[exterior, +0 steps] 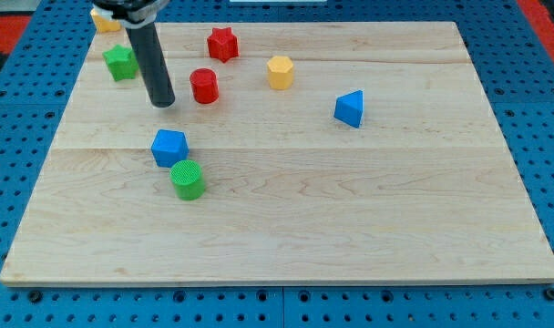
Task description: Move the red circle closer to the yellow hexagon
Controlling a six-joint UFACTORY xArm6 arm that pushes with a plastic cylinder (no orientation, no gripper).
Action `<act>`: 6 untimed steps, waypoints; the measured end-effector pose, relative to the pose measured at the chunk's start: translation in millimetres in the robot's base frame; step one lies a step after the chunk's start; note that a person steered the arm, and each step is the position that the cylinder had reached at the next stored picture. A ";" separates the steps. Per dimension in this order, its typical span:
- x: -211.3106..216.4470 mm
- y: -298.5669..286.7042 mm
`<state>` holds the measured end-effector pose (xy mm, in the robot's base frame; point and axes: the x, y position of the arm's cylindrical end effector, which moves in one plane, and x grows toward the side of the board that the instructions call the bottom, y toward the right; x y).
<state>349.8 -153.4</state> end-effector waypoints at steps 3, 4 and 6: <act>-24.8 43.5; -52.6 57.3; -54.3 50.8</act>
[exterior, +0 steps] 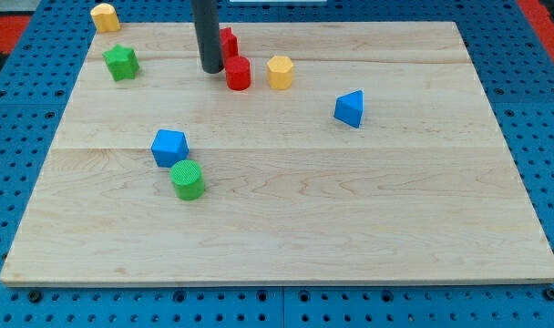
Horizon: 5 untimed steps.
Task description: Move the red circle closer to the yellow hexagon
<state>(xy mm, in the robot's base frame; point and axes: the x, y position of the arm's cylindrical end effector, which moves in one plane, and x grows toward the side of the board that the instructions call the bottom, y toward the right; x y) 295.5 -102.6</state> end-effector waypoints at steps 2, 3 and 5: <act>21.4 4.6; 30.3 32.6; 17.8 68.8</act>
